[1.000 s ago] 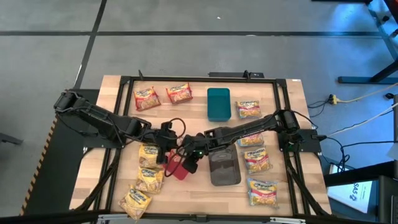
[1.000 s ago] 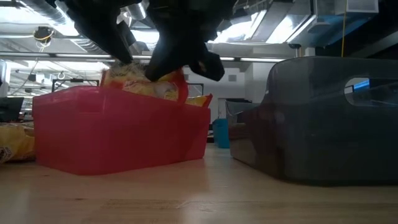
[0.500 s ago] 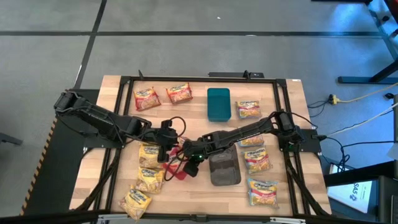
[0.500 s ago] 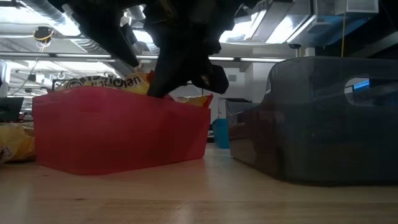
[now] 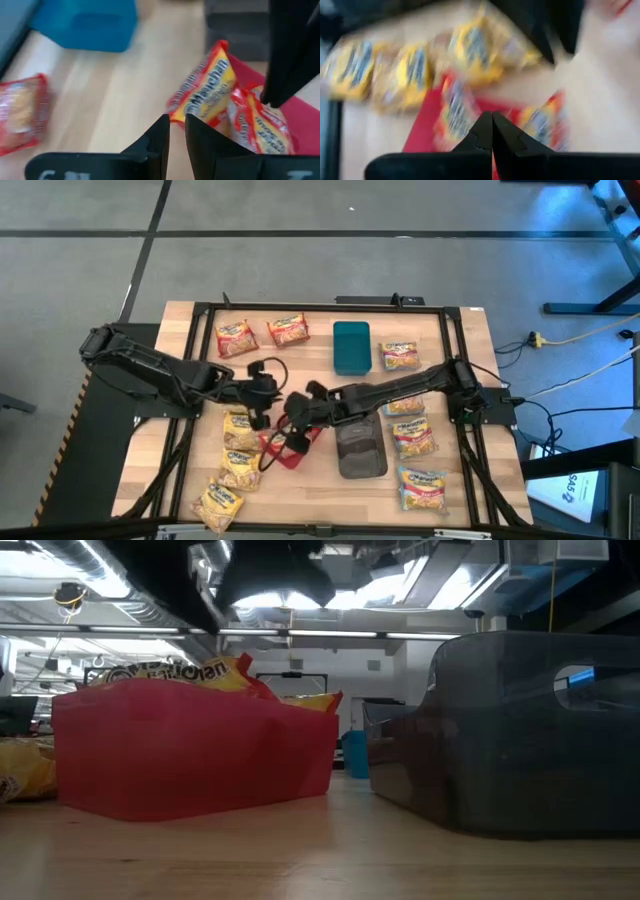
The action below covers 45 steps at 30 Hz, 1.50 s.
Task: Sort Maruchan noodles
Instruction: Put the red bag into the red bin
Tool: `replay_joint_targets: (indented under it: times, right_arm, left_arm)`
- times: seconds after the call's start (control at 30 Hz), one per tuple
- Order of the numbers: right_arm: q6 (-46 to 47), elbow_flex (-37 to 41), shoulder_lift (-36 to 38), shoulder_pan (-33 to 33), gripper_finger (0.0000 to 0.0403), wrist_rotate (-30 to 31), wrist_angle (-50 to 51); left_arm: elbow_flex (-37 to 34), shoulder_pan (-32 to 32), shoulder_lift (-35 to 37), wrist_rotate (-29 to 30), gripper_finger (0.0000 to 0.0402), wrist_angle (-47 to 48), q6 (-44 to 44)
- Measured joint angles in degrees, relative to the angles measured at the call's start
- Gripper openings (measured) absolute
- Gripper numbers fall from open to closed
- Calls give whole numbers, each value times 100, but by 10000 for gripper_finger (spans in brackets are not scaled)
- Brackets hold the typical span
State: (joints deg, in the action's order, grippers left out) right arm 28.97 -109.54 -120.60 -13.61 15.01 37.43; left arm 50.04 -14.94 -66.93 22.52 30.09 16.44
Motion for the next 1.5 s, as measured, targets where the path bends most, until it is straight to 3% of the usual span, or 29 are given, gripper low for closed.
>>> replay_joint_targets:
  times: [0.2,0.4,0.57,0.8,0.97,1.07,1.27,1.5]
  right_arm:
    - [-404,-651,75,1,0,1675,1491]
    - [-486,-544,790,12,0,2054,2725]
    - [36,425,1764,52,0,2370,3206]
    - [242,2833,3326,48,0,2198,1527]
    - [-74,4052,3880,354,0,1490,372]
    - [-334,4574,3942,578,0,1029,-328]
    - [-770,5365,3934,943,0,773,-1802]
    - [-678,5580,3978,1441,2,43,-2401]
  left_arm:
    - [4,7,700,557,55,1050,593]
    - [-2,-219,1313,391,55,1926,740]
    - [-233,-414,1690,335,55,2050,901]
    - [-897,-421,1964,408,55,1996,1522]
    - [-938,-344,2093,1159,55,1625,1701]
    - [-938,-116,2141,1291,55,1524,1901]
    - [-1268,581,2106,1335,55,1528,2182]
    - [-1674,1846,2170,1333,72,1506,2013]
